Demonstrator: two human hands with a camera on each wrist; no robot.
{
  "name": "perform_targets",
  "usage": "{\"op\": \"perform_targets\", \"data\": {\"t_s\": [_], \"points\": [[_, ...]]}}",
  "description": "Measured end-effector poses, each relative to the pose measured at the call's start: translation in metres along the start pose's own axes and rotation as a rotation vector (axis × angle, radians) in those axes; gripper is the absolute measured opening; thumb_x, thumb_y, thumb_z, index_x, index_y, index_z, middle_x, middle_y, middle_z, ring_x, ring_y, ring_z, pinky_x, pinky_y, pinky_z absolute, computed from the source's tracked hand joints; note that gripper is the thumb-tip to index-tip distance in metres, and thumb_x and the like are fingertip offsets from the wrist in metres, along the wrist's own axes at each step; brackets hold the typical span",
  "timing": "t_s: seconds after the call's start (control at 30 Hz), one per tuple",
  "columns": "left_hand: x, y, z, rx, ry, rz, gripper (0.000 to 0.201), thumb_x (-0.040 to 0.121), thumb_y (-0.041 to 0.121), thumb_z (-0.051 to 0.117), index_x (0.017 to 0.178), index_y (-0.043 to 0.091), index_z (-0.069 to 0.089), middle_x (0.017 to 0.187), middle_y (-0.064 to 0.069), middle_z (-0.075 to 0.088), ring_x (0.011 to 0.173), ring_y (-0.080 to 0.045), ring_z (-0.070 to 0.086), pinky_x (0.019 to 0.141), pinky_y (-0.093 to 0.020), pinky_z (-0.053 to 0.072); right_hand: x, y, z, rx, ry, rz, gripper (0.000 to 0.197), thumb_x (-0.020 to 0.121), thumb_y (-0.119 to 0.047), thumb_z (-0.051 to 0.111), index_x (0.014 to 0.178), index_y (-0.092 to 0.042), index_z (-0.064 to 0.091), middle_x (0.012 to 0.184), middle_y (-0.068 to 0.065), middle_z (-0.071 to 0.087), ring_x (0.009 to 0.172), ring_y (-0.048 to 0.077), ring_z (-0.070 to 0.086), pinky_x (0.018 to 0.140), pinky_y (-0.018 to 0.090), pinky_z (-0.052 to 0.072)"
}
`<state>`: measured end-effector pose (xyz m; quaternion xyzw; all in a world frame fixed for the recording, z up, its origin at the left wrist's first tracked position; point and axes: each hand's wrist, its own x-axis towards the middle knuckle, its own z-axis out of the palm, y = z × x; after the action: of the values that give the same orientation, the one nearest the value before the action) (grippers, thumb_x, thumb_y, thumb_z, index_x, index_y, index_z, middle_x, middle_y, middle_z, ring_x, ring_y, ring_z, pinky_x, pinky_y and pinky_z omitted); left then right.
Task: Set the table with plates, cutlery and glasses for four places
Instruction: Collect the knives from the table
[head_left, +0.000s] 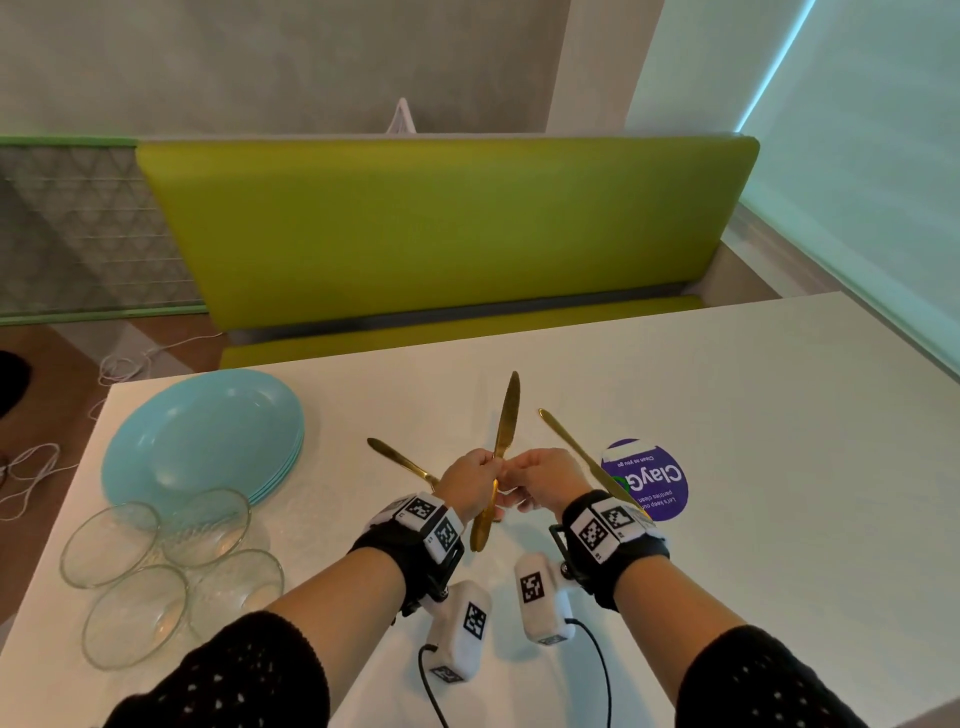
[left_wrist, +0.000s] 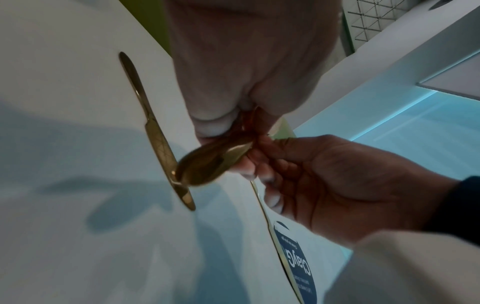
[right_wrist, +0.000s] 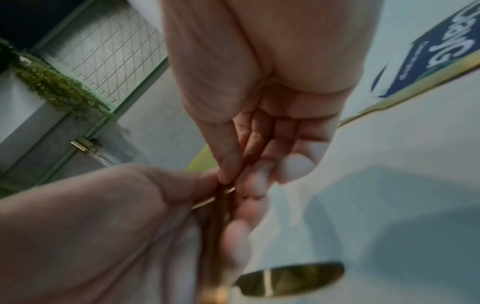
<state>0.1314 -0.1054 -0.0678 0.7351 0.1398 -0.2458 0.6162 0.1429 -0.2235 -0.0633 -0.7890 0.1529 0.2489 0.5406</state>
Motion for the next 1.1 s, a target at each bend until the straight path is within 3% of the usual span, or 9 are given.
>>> {"op": "perform_targets", "data": {"t_s": [0.07,0.17,0.3,0.5,0.73,0.8,0.9,1.03,1.1], "points": [[0.004,-0.001,-0.002,-0.011,0.043,-0.008,0.021,0.1,0.019,0.034,0.098,0.009,0.052,0.087,-0.007,0.061,0.065,-0.018,0.057,0.053,-0.027,0.049,0.008,-0.003,-0.008,-0.131,0.068,-0.031,0.005,0.087,-0.014,0.062,0.083,-0.014,0.066,0.081,0.001,0.069,0.068,0.013,0.062,0.066,0.027,0.053],[0.01,-0.001,-0.012,-0.052,0.093,-0.033,0.021,0.1,0.016,0.032,0.096,0.008,0.052,0.075,-0.004,0.057,0.057,-0.015,0.049,0.049,-0.024,0.039,0.027,-0.001,-0.032,-0.565,0.281,-0.051,0.028,0.09,-0.027,0.059,0.113,-0.012,0.065,0.112,0.004,0.066,0.101,0.019,0.062,0.091,0.03,0.048],[0.012,-0.004,-0.028,-0.038,0.106,-0.053,0.023,0.101,0.016,0.031,0.09,0.013,0.052,0.073,-0.004,0.053,0.056,-0.011,0.047,0.047,-0.02,0.04,0.048,0.015,-0.061,-0.843,0.396,0.051,0.034,0.096,-0.024,0.047,0.124,-0.007,0.055,0.125,0.01,0.06,0.116,0.024,0.057,0.093,0.029,0.047],[0.019,-0.007,-0.043,-0.09,0.146,-0.058,0.025,0.101,0.016,0.03,0.093,0.01,0.052,0.069,-0.003,0.051,0.052,-0.01,0.046,0.044,-0.018,0.038,0.068,0.032,-0.059,-1.052,0.36,0.101,0.031,0.096,-0.029,0.044,0.108,-0.008,0.064,0.109,0.007,0.065,0.109,0.025,0.058,0.078,0.03,0.049],[0.024,0.002,-0.041,-0.124,0.123,-0.082,0.021,0.101,0.018,0.032,0.097,0.01,0.052,0.073,-0.005,0.051,0.056,-0.012,0.046,0.049,-0.022,0.039,0.075,0.03,-0.064,-0.96,0.343,0.159,0.026,0.093,-0.015,0.047,0.108,-0.002,0.065,0.106,0.014,0.066,0.101,0.029,0.063,0.078,0.033,0.05],[0.025,0.005,-0.039,-0.105,0.118,-0.073,0.021,0.101,0.018,0.033,0.096,0.011,0.052,0.074,-0.005,0.052,0.057,-0.012,0.047,0.048,-0.021,0.039,0.075,0.027,-0.064,-0.944,0.347,0.17,0.02,0.091,-0.021,0.053,0.088,-0.005,0.064,0.087,0.011,0.062,0.083,0.026,0.062,0.063,0.03,0.048],[0.027,0.008,-0.036,-0.084,0.116,-0.058,0.021,0.1,0.019,0.034,0.094,0.013,0.053,0.075,-0.004,0.053,0.058,-0.012,0.048,0.05,-0.021,0.04,0.073,0.027,-0.063,-0.853,0.353,0.216,0.034,0.082,-0.03,0.064,0.06,-0.011,0.046,0.063,0.002,0.052,0.068,0.021,0.057,0.045,0.021,0.037],[0.027,0.009,-0.037,-0.031,0.16,-0.013,0.019,0.1,0.022,0.037,0.093,0.015,0.054,0.076,-0.003,0.054,0.06,-0.013,0.05,0.054,-0.023,0.042,0.06,0.023,-0.059,-0.803,0.318,0.211,0.03,0.076,-0.033,0.069,0.065,-0.011,0.054,0.062,0.001,0.053,0.069,0.02,0.06,0.044,0.021,0.04],[0.026,0.01,-0.04,-0.014,0.166,-0.01,0.018,0.099,0.022,0.039,0.1,0.013,0.054,0.077,-0.003,0.054,0.062,-0.013,0.05,0.057,-0.024,0.043,0.055,0.022,-0.057,-0.785,0.297,0.171,0.022,0.077,-0.029,0.069,0.083,-0.009,0.066,0.078,0.005,0.066,0.079,0.021,0.066,0.058,0.027,0.054]]}}
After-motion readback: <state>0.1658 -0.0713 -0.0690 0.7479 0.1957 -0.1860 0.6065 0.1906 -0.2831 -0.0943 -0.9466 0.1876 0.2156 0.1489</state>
